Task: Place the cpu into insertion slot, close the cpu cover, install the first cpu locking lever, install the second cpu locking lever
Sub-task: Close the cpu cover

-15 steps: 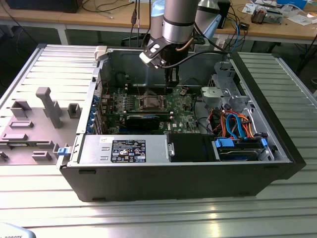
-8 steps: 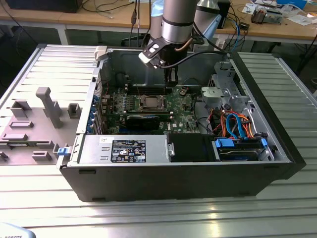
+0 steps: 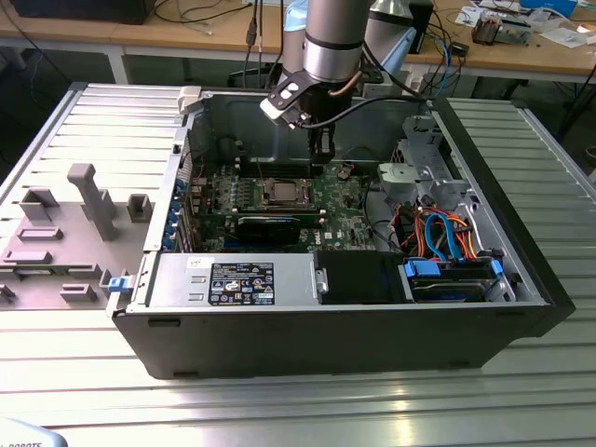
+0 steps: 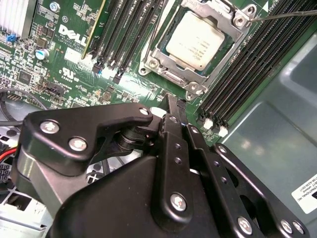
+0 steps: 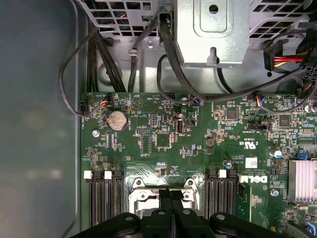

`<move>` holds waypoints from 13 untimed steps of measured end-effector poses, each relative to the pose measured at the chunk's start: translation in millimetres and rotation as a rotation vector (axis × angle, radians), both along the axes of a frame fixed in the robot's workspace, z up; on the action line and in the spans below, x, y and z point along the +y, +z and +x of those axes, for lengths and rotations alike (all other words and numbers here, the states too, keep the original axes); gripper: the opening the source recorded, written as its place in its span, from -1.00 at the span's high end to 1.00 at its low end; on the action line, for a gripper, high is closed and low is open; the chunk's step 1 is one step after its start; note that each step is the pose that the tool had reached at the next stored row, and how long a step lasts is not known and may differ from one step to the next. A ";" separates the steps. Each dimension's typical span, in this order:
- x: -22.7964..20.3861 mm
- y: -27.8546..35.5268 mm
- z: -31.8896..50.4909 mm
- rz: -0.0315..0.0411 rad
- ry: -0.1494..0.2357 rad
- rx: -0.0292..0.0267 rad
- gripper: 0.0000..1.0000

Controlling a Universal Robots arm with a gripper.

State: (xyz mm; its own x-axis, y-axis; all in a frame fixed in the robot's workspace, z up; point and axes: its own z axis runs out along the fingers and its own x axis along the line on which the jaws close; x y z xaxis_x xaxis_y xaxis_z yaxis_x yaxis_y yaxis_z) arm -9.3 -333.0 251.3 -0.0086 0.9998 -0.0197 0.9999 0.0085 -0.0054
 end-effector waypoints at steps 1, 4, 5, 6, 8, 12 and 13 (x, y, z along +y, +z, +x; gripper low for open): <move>0.0 -0.1 -0.2 0.0001 0.000 0.0000 0.79; 0.0 -0.4 -0.7 0.0001 0.000 0.0000 0.79; 0.0 -0.6 -0.9 0.0001 0.000 -0.0001 0.79; 0.0 -0.7 -1.2 0.0000 0.000 0.0000 0.79; 0.0 -1.0 -1.4 0.0000 0.000 0.0000 0.79; 0.0 -1.4 -2.2 0.0001 0.000 0.0000 0.79; 0.0 -1.5 -2.4 0.0000 0.000 0.0000 0.79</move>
